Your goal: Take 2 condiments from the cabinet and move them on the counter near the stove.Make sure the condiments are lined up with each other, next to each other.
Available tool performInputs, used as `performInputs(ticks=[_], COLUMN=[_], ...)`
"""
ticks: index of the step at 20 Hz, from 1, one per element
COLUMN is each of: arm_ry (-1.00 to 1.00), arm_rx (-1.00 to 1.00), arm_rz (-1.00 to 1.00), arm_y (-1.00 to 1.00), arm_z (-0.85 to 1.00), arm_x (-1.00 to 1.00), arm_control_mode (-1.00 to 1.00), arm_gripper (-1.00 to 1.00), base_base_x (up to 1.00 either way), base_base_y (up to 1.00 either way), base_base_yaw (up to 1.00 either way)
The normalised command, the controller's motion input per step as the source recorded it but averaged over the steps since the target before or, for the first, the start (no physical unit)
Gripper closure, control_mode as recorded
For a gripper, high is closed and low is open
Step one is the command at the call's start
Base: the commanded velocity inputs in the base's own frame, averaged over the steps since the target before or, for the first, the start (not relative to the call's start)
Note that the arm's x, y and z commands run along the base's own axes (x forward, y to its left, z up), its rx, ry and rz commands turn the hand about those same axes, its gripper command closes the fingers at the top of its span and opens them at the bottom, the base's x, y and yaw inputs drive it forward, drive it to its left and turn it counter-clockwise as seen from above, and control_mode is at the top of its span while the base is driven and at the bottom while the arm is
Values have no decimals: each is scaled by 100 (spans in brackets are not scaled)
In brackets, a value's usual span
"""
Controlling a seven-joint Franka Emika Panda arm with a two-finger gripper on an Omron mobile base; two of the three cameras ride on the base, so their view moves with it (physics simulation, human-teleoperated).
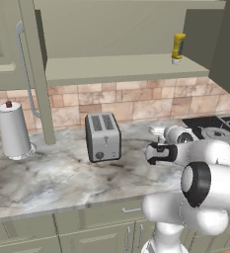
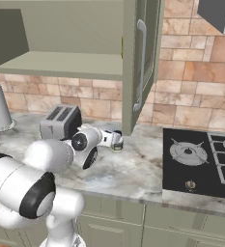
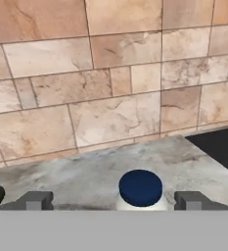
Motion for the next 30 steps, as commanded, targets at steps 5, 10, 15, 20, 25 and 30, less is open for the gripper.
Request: performInputs(ticks=[5,10,15,20,25,30], arm_ry=[6,31,37,16,-29,-49], arm_rx=[-10,-15,-18,-11,1,10], arm_rz=[6,2,0,1,0,0], arm_y=[34,17,9,5,0,0], arm_z=[100,100,100,95,48,32], arm_x=[-54,-61,-73,-76,-55,-17], arm_control_mode=[-100,-100,-100,-100,-100,-100], arm_gripper=[-100,-100,-100,-100,-100,-100], base_base_x=[0,0,0,0,0,0], base_base_y=[0,0,0,0,0,0], base_base_yaw=[0,0,0,0,0,0])
